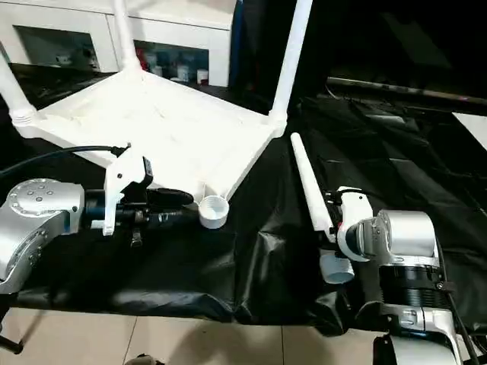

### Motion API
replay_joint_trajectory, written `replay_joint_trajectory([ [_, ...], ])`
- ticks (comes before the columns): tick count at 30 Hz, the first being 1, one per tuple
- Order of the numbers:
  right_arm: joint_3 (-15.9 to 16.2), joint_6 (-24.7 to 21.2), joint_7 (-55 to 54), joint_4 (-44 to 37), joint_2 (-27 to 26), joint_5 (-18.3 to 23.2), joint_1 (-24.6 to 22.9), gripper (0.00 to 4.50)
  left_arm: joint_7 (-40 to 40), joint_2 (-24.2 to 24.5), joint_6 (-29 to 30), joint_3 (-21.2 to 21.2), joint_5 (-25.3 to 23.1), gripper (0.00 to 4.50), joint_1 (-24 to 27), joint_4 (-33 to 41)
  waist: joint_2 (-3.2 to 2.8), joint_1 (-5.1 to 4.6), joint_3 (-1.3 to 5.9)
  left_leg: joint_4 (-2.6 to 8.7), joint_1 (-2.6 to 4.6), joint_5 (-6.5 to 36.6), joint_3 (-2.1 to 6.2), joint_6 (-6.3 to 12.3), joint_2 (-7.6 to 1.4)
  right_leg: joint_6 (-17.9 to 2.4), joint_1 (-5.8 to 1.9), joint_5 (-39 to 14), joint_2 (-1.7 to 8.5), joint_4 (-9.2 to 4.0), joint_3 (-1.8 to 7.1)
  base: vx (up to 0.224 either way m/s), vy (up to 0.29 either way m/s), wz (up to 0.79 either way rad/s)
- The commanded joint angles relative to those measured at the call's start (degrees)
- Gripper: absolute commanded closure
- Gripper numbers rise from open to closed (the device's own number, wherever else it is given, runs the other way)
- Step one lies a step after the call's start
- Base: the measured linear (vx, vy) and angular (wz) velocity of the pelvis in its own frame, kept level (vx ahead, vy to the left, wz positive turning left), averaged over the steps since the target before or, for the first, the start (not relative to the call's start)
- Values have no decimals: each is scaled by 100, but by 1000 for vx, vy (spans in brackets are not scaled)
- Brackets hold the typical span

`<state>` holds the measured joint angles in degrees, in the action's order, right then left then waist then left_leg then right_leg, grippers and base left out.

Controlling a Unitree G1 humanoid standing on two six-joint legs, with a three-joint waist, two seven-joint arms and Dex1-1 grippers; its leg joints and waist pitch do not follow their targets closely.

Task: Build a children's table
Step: Pick table leg

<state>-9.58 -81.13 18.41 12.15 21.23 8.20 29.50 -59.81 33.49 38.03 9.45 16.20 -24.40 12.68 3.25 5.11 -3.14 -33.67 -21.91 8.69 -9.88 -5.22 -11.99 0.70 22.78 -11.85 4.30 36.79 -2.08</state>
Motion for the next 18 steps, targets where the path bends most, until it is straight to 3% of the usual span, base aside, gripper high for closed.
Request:
replay_joint_trajectory([
  [1,-65,89,-75,110,-10,-37,66,129,-29,45,83,99,98,221,-94,141,-74,3,368,382,152,1174,-34,-509,-44,-891,-221,-879,234,-455,186,0,0,0],
  [2,-83,112,-93,124,-19,-44,74,137,-31,46,84,104,101,215,-91,142,-46,8,373,378,147,1129,-35,-496,-42,-887,-227,-873,238,-449,186,0,0,0],
  [6,-128,188,-140,171,-28,-41,101,182,-30,52,112,127,144,168,-93,172,-51,0,373,376,137,1112,-35,-493,-36,-864,-226,-872,226,-447,183,0,0,0],
  [14,-203,342,-273,209,-65,-30,78,240,-31,60,177,140,175,116,-82,232,-54,-2,373,369,129,1090,-37,-479,-31,-853,-223,-862,224,-446,184,0,0,0],
  [18,-448,607,-502,268,-175,-41,112,258,27,62,91,131,162,75,-102,159,-61,-1,378,368,144,1133,-38,-498,-32,-842,-212,-899,222,-445,182,0,0,0],
])
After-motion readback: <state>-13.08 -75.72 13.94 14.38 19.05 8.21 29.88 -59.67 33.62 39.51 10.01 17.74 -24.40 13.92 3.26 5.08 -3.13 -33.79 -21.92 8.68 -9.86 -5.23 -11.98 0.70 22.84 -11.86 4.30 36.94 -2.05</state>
